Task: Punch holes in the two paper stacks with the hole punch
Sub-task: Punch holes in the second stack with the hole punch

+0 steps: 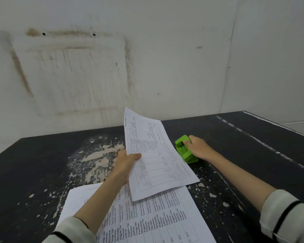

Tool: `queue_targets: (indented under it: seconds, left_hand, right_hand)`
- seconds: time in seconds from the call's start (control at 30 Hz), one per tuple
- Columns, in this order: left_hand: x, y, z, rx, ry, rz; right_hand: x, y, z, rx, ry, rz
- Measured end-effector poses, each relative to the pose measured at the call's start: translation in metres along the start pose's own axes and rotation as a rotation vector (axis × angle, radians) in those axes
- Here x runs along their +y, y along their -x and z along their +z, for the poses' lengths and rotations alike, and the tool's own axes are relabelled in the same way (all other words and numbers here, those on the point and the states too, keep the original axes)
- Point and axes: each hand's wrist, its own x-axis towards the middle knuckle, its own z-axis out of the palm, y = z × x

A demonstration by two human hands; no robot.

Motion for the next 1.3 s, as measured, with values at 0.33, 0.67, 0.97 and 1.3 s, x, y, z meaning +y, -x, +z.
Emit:
queue_targets:
  seconds: [0.33,0.67,0.97,1.3]
  left_hand:
    - [-0.004,-0.002,0.017,-0.089,-0.073,-0.066]
    - [-0.001,-0.007,0.017,-0.119,-0.102,-0.112]
    - [-0.001,-0.004,0.019,-0.132,-0.061,-0.114]
    - [-0.009,-0.008,0.016,-0.157,-0.068,-0.126]
  right_hand:
    - [0.002,-0.004,0.002,-0.018,0.019,0.003]
    - [0.002,-0.008,-0.007,-0.149,-0.016,-0.029]
    - [-0.021,-0.024,-0.02,-0.256,0.145,0.01]
    - [-0.018,-0.04,0.001,-0.075,0.238,0.094]
